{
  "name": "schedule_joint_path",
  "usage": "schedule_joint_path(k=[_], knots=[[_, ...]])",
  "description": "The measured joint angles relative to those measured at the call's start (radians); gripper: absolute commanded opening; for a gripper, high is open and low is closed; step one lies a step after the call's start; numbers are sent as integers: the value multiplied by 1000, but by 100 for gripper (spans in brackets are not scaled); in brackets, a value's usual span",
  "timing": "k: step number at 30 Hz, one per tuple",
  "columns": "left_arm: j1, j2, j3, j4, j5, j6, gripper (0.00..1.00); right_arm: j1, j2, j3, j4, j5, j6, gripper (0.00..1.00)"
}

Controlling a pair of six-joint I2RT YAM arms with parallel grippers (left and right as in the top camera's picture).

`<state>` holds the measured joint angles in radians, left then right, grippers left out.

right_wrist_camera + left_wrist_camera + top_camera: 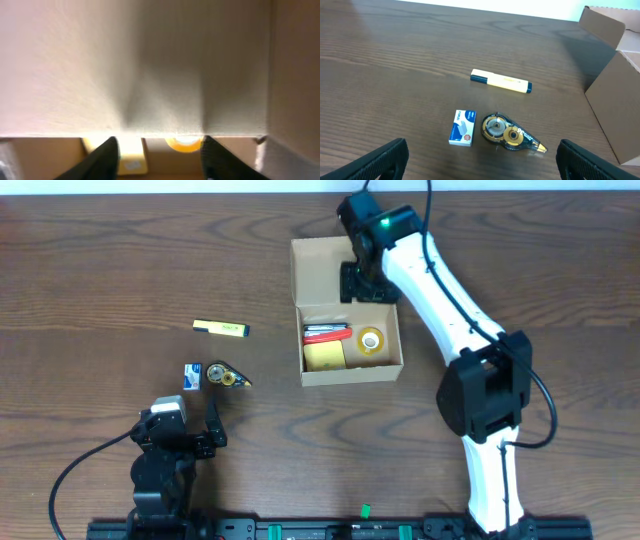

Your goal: Pack container

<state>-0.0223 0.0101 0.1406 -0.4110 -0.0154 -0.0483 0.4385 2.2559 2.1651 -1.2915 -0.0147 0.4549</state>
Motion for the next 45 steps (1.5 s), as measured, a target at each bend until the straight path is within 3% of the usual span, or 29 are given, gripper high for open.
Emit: schedule_joint_path(k=[5, 17, 31, 41, 45], knots=[[0, 0, 0, 0, 0, 0, 95, -10, 0, 123, 10, 0, -87, 2], [0, 0, 0, 0, 0, 0, 95, -72, 0, 236, 31, 32, -343, 1], [0, 0, 0, 0, 0, 0, 95, -50, -18, 237, -180, -49, -415, 1], [0, 0, 0, 0, 0, 0, 95, 65, -222, 237, -400, -22, -426, 1], [0, 0, 0, 0, 0, 0, 95, 47, -293, 190, -399, -5, -479, 2]])
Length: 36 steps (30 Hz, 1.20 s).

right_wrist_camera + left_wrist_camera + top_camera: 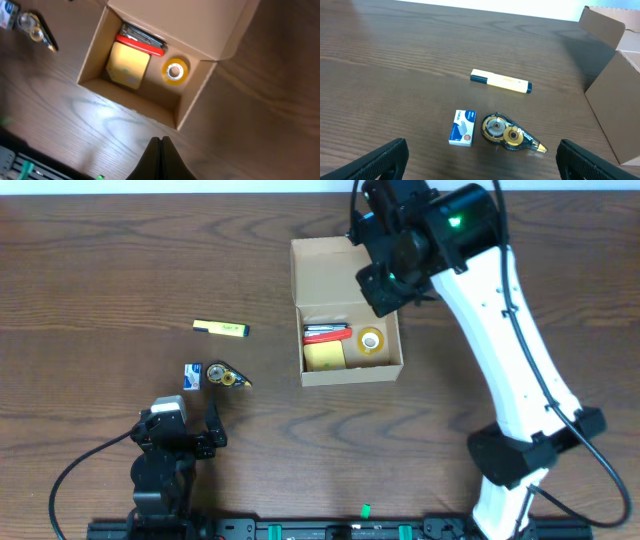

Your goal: Pack container

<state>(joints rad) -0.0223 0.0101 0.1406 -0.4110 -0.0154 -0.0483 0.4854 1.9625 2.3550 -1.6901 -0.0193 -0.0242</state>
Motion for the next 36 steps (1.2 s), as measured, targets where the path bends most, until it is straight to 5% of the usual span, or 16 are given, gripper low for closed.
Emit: schedule_joint_path(k=[17, 28, 30, 32, 36], knots=[[0, 0, 0, 0, 0, 0, 95, -318, -667, -885, 278, -185, -324, 1], [0, 0, 0, 0, 0, 0, 95, -331, -694, -999, 242, -261, -426, 2], [0, 0, 0, 0, 0, 0, 95, -332, -694, -999, 254, -264, -431, 17], [0, 0, 0, 0, 0, 0, 95, -332, -694, -999, 271, -267, -434, 99], [0, 0, 0, 0, 0, 0, 95, -333, -694, -999, 294, -270, -437, 99]])
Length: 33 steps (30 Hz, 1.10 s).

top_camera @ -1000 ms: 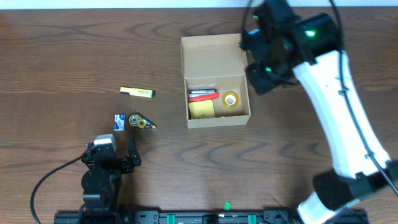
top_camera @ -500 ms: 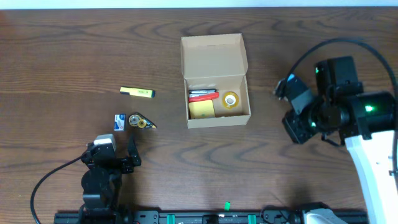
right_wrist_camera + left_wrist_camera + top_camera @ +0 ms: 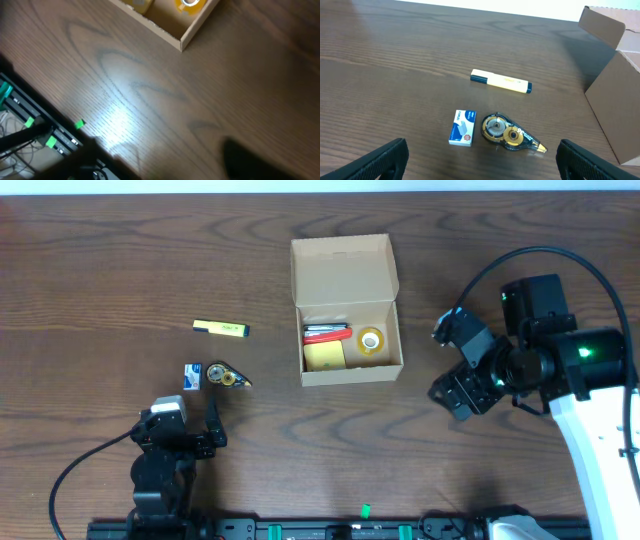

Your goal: Pack container

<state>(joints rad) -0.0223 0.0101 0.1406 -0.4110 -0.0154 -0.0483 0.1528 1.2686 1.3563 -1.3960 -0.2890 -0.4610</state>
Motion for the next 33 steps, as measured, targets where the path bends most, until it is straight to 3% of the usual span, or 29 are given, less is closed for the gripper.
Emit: schedule_joint_path(k=[33], knots=[[0, 0, 0, 0, 0, 0, 95, 0, 0, 0, 3, 16, -2, 99]])
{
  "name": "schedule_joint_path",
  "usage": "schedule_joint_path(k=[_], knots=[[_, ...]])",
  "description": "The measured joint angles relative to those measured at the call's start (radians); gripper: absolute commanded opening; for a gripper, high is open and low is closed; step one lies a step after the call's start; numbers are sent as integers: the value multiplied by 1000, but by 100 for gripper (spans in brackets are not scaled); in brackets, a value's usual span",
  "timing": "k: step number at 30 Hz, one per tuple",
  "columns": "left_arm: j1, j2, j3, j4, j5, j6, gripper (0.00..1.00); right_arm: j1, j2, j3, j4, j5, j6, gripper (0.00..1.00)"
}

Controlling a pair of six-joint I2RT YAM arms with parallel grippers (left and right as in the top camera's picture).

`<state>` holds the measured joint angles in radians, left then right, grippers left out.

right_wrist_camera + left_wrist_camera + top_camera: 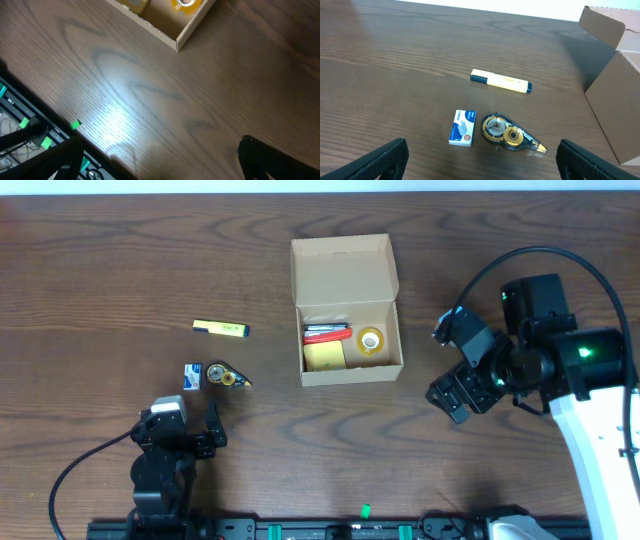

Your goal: Pack container

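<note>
An open cardboard box [350,370] sits mid-table with its lid flap [342,268] laid back; inside lie a yellow pad [323,357], a red tool [325,334] and a tape roll [371,340]. Left of it on the wood lie a yellow highlighter [221,329], a blue staples box [193,375] and a correction tape dispenser [229,376]. My left gripper [480,162] is open at the near left, short of those items. My right gripper [162,162] is open, empty, right of the box over bare table.
The box's corner [177,42] shows at the top of the right wrist view. The table's front rail [320,530] with green markers runs along the near edge. The box wall [620,105] stands at the right of the left wrist view.
My right gripper's fingers have spread a little wider and the arm has shifted very slightly. The left arm and all items lie as before.
My right gripper was first pressed against the box's lid flap at the back. Then it hung high over the box, shut. After that it was off to the right of the box and opening, and now it stands open there. The left arm stayed still.
</note>
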<state>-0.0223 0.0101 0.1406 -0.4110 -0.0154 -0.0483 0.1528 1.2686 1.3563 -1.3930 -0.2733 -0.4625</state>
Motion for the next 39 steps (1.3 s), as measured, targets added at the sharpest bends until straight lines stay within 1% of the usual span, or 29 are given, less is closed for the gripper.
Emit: schedule_joint_path(k=[10, 12, 16, 19, 21, 23, 25, 27, 30, 34, 36, 39], knots=[[0, 0, 0, 5, 3, 0, 95, 0, 0, 0, 0, 0, 0, 99], [0, 0, -4, 42, 8, -1, 95, 0, 0, 0, 0, 0, 0, 99], [0, 0, -13, 171, 6, -12, 95, 0, 0, 0, 0, 0, 0, 99], [0, 16, -12, 183, -11, -27, 95, 0, 0, 0, 0, 0, 0, 99], [0, 61, 2, 181, -23, -29, 95, 0, 0, 0, 0, 0, 0, 99], [0, 149, 51, 175, -35, -26, 95, 0, 0, 0, 0, 0, 0, 99], [0, 263, 142, 160, -42, -3, 95, 0, 0, 0, 0, 0, 0, 99], [1, 411, 272, 103, -47, 30, 95, 0, 0, 0, 2, 0, 0, 99], [2, 682, 485, -53, -66, 73, 95, 0, 0, 0, 2, 2, 0, 99], [21, 901, 632, -156, -74, 101, 95, 0, -1, -1, 1, 2, 0, 99], [45, 1040, 713, -161, -58, 111, 95, 0, -1, -1, 2, 2, 0, 99], [68, 1162, 759, -154, 3, 121, 95, 0, -1, -2, 2, 2, 0, 99]])
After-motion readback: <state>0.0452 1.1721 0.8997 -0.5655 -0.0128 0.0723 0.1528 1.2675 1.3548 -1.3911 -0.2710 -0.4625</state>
